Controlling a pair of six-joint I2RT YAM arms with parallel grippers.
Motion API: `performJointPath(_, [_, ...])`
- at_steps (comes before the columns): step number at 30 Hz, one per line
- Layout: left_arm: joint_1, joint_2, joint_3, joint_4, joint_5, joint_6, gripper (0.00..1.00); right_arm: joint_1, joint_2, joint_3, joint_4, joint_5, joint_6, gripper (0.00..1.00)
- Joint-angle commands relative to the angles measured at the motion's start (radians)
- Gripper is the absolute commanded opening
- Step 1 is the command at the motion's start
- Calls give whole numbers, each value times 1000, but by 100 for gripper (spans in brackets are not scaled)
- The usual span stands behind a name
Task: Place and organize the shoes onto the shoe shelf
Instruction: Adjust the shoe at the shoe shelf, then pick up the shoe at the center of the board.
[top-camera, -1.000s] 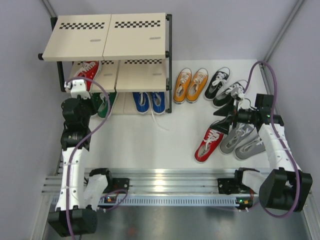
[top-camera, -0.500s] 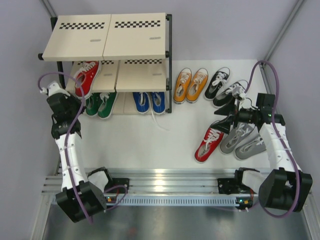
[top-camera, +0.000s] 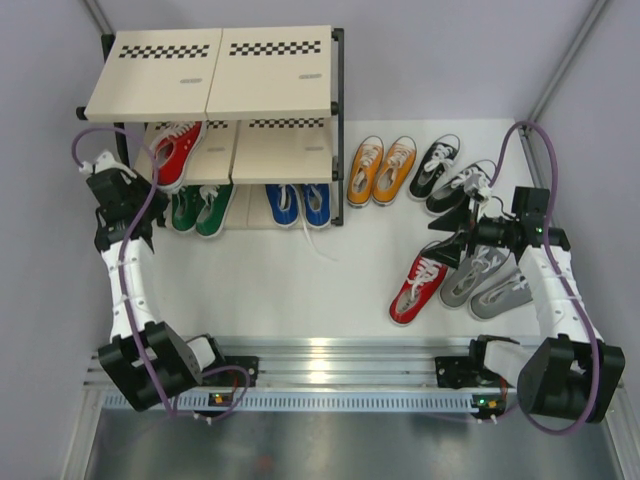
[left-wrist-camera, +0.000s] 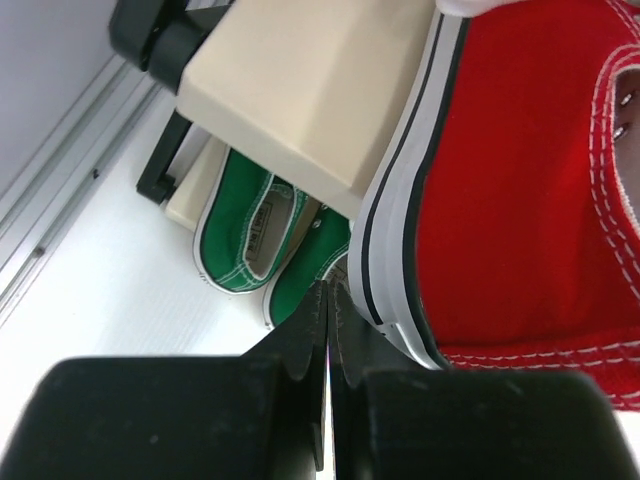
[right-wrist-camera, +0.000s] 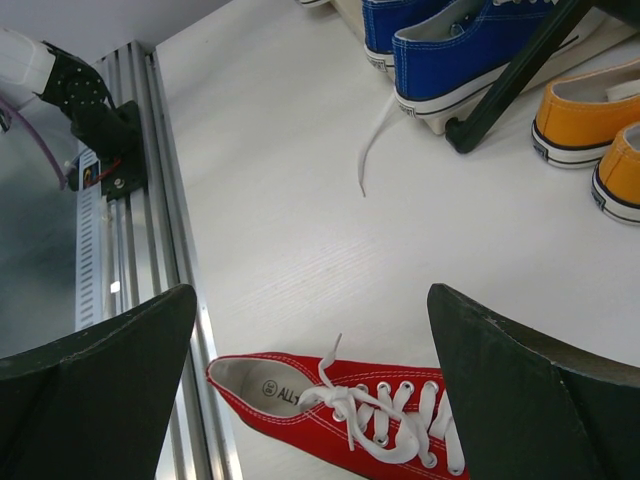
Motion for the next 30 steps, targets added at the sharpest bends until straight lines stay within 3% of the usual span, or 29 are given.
performJointPath(1, [3,16,62,65,70,-15,0,-19,7,51,1,-35,-39,100])
performJointPath(12, [3,25,68,65,75,-15,0,-22,6,53,-3,-35,-42,99])
performJointPath(21, [-2,-214,-13,-10,-12,80,3,-25,4,53,-8,-39,-46,99])
performJointPath(25, [-57,-294,-15,-46,-51,179,2,-25,4,53,-9,-41,-48,100])
performJointPath(30, [-218,-277,33,-59,-49,341,0,-25,1,53,-9,-38,-49,99])
